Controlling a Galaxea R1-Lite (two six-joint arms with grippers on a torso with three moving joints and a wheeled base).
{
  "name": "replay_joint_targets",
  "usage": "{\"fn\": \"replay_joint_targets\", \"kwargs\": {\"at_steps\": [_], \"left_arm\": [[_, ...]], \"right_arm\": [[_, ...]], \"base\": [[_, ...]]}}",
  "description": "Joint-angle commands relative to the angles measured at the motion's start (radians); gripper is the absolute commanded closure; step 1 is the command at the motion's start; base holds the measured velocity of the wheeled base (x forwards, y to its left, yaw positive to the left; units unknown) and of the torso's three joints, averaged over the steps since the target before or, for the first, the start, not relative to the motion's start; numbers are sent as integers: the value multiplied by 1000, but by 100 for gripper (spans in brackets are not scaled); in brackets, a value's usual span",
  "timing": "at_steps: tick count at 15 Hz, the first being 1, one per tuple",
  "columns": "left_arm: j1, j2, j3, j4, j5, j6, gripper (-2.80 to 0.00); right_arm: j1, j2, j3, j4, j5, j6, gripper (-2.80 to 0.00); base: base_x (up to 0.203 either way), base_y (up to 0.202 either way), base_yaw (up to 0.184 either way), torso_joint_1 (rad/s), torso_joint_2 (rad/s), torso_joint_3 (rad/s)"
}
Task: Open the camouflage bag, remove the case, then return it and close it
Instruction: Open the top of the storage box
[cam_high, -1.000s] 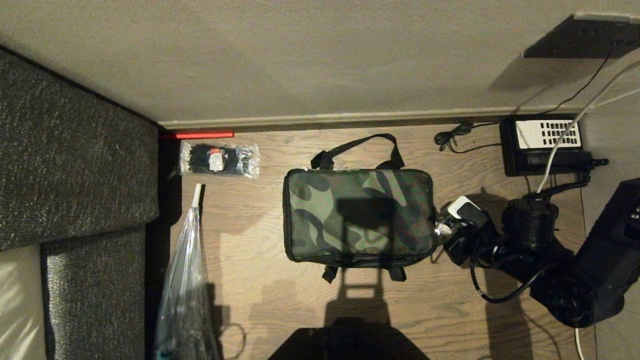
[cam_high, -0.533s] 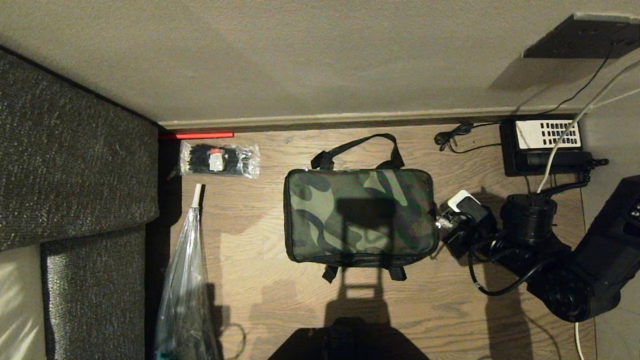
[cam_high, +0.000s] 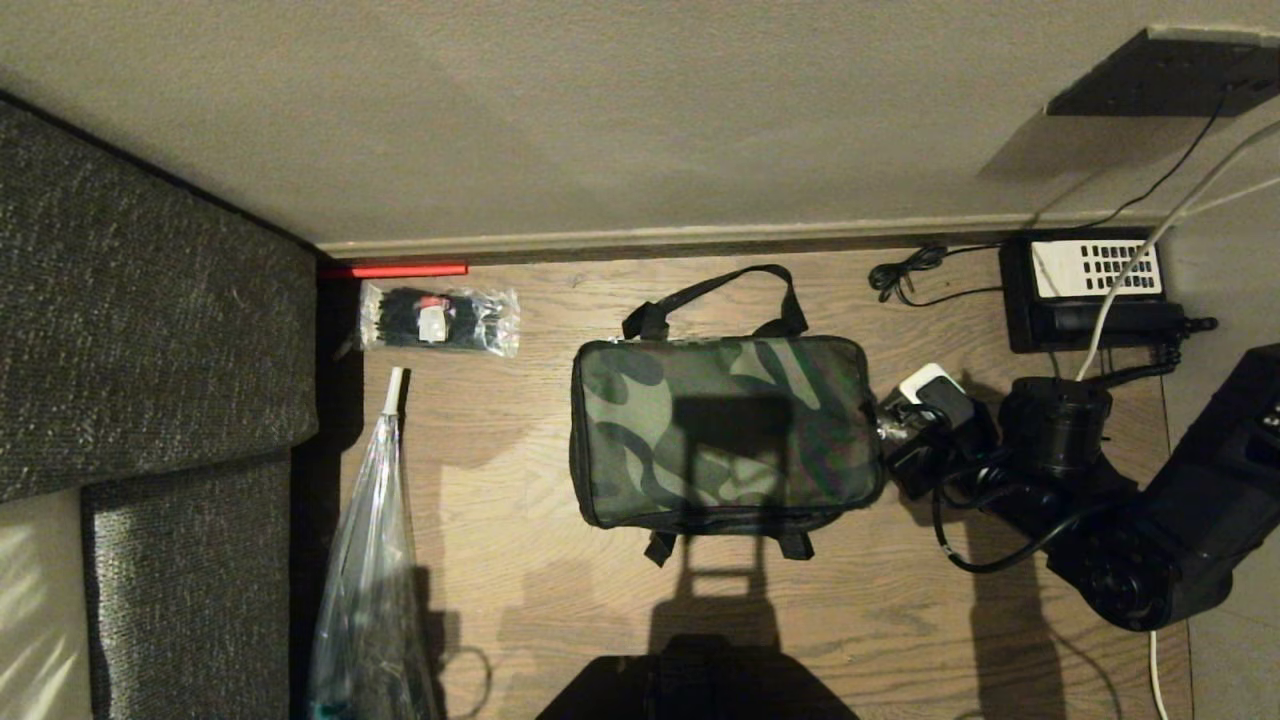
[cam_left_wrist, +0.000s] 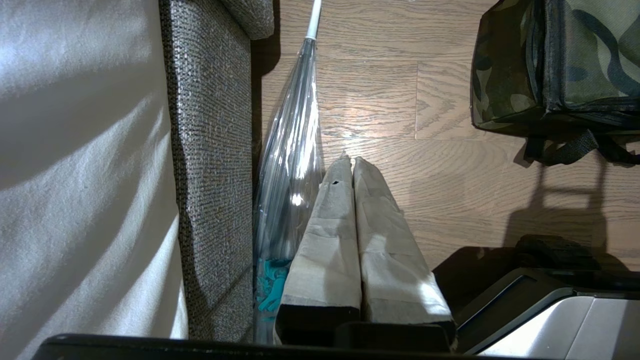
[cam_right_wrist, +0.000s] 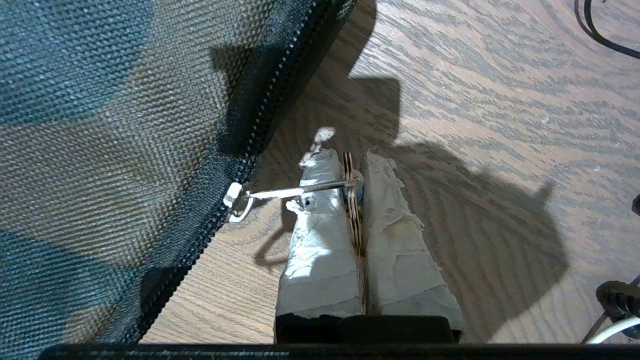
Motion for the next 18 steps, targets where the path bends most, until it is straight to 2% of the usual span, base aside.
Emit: {"fn": "replay_joint_targets", "kwargs": {"at_steps": [1, 18], "left_arm": [[-1, 0, 3, 1, 0, 0, 0], [-1, -2, 3, 1, 0, 0, 0]], "right_arm": [[1, -1, -13, -5, -1, -1, 0], [8, 10, -132, 57, -16, 23, 0]], "base": [[0, 0, 0, 0, 0, 0], [0, 0, 0, 0, 0, 0]]}}
